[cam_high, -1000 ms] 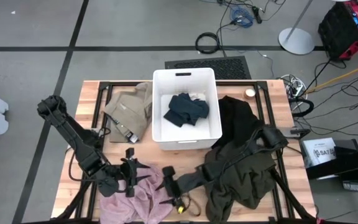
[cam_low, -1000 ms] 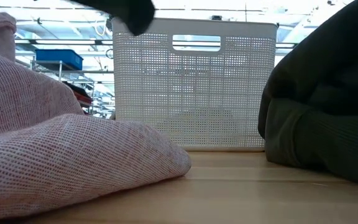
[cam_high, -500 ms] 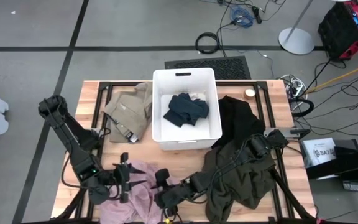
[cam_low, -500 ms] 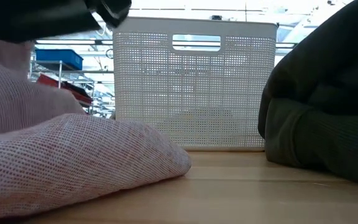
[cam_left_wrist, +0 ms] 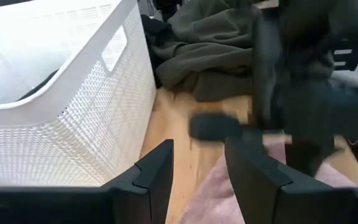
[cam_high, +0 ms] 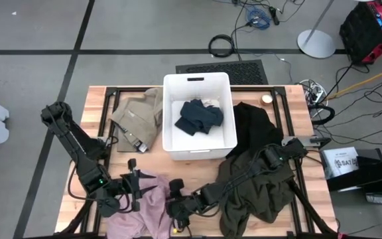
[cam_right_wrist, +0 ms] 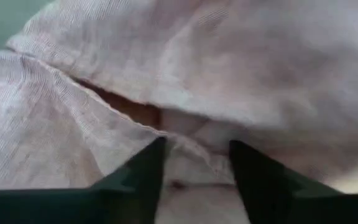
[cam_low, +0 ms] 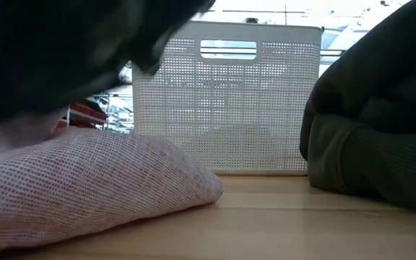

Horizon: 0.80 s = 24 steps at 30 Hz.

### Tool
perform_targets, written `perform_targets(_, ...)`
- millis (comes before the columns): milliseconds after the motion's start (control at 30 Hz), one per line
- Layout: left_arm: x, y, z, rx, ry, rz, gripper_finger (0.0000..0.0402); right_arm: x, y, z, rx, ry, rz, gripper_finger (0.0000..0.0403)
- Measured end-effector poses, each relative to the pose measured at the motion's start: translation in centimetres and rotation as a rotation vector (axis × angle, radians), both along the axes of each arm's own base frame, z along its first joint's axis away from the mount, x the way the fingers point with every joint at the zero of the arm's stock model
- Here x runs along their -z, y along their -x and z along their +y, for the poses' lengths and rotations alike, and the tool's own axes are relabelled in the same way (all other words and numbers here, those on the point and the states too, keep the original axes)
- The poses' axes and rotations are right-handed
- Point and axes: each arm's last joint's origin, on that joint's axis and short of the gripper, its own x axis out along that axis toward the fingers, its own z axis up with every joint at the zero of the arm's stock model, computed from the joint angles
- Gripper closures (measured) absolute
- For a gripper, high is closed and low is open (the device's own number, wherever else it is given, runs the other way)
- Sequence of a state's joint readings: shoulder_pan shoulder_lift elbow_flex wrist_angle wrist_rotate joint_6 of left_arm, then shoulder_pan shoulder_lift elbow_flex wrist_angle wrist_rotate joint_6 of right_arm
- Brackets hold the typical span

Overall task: Sort clothes
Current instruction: Put the pink polo shirt into the white laundry bin

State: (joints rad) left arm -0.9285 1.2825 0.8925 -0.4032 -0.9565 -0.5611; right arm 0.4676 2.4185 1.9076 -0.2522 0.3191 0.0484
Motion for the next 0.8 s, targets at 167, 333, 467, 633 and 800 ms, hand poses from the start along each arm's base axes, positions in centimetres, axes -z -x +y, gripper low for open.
perform_targets(167, 0.0, -0.1, 0.1, 0.010, -0.019, 0.012, 0.0247, 2.6, -1.0, -1.1, -0.024, -0.129, 0.063, 0.0385)
perform_targets(333, 0.1, -0.1, 0.0, 0.084, -0.042, 0.061, 0.0247, 0.9, -0.3, -1.7, 0.026, -0.098, 0.111, 0.0400)
perform_targets(467, 0.1, -0.1, 0.0, 0.133, -0.073, 0.087, 0.0247, -2.8, 1.9, -1.4, 0.125, 0.020, 0.131, 0.0401)
perform_targets(633, 0.1, -0.8, 0.6, 0.121, -0.104, 0.095, 0.0247, -7.3, 5.6, -0.9, 0.261, 0.169, 0.130, 0.0402)
perform_targets(800, 0.1, -1.8, 1.5, 0.113, -0.066, 0.120, 0.0247, -12.4, 9.7, -0.9, 0.404, 0.238, 0.060, 0.0402)
